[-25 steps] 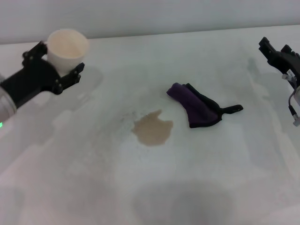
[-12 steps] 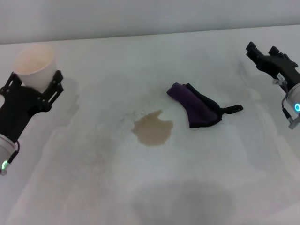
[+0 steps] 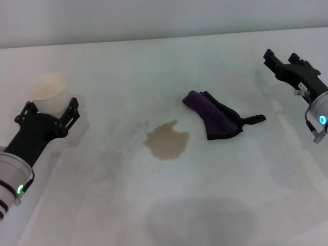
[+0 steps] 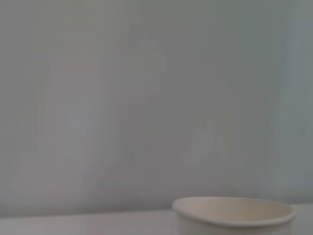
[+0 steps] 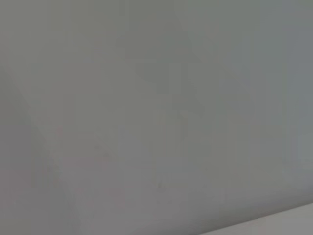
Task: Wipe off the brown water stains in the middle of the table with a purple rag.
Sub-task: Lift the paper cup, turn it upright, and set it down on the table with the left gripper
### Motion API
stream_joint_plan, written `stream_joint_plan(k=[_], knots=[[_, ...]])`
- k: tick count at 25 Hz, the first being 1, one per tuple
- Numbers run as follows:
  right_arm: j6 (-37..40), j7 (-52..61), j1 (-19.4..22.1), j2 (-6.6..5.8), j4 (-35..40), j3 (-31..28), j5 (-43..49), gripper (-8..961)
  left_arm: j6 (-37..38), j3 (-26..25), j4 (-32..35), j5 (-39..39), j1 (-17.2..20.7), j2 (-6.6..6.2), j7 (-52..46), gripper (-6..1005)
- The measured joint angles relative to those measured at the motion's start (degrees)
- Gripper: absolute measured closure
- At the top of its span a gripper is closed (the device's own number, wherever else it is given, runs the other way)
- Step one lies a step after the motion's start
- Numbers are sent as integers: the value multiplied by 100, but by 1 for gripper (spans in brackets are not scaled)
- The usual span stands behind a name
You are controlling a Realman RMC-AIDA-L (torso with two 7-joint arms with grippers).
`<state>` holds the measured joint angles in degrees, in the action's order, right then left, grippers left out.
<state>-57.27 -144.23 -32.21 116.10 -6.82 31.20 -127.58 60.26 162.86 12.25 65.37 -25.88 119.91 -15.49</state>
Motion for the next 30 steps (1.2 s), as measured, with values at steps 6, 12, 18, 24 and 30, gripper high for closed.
stream_joint_plan(k=[6,12,18,24,30], knots=[[9,0,4,0,0,0,11,126,-442,0,13,21,-116,-4,1,207],[13,0,4,0,-10,0,15,126,-738,0,-12,30,-162,-3,2,206],[15,0,4,8,-4,0,15,126,-782,0,-4,5,-109,-3,2,205],[15,-2,13,9,-10,0,14,127,-709,0,143,-12,81,3,68,204],[15,-25,73,-2,17,-41,14,127,-608,1,303,-17,222,-8,114,144]])
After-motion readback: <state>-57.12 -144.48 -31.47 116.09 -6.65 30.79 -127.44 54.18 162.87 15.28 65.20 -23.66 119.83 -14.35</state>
